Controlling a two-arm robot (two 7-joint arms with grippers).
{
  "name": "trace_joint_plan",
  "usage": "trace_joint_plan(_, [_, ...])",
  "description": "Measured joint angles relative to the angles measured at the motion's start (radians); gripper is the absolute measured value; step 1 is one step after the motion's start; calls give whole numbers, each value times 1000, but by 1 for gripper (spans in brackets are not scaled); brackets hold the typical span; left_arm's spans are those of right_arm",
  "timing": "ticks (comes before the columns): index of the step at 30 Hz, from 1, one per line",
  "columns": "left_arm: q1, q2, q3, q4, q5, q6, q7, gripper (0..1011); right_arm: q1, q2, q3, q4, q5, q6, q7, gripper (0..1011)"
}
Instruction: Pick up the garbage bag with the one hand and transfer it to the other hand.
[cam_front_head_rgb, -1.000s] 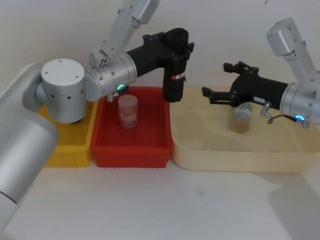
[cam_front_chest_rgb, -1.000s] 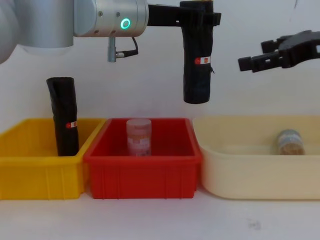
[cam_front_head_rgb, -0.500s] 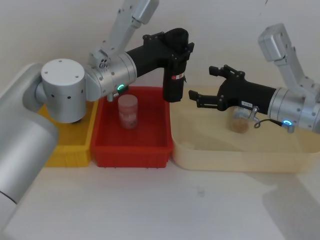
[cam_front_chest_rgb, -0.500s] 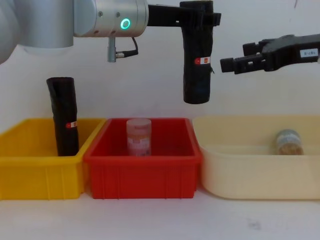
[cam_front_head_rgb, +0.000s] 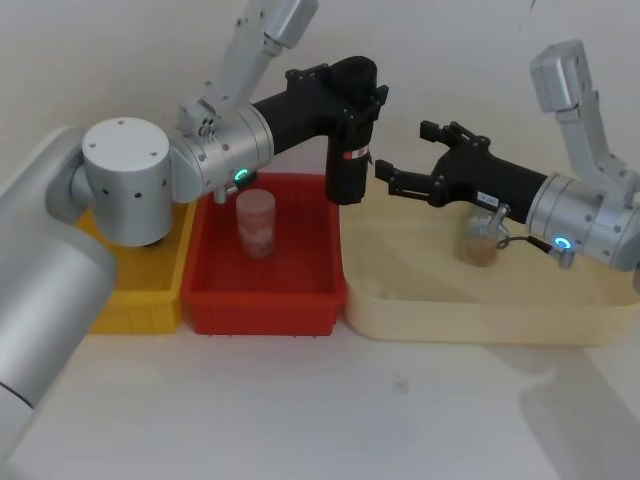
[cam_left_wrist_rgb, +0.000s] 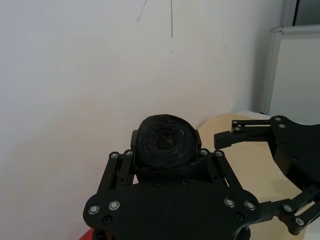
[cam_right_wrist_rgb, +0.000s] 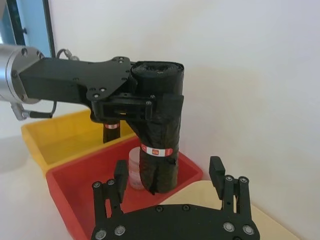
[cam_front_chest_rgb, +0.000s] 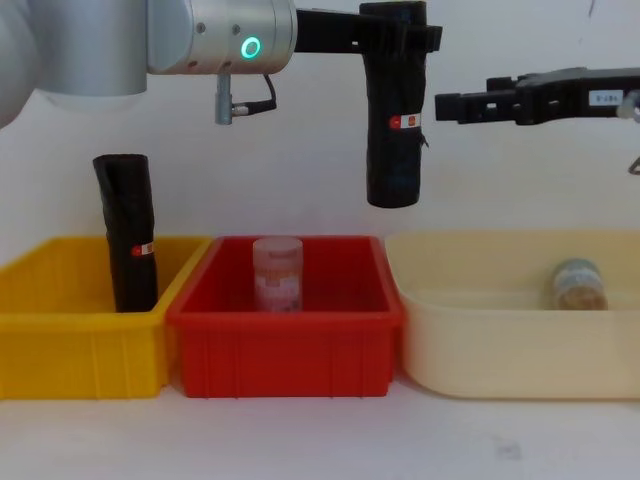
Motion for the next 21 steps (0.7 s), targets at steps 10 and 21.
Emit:
trace_joint_plan(10, [0, 0, 0, 0, 0, 0, 0, 513, 6, -22, -10, 16, 25, 3, 1, 1001])
trace_joint_plan(21, [0, 0, 0, 0, 0, 0, 0, 513, 29, -38, -44, 35, 13, 0, -4, 1001])
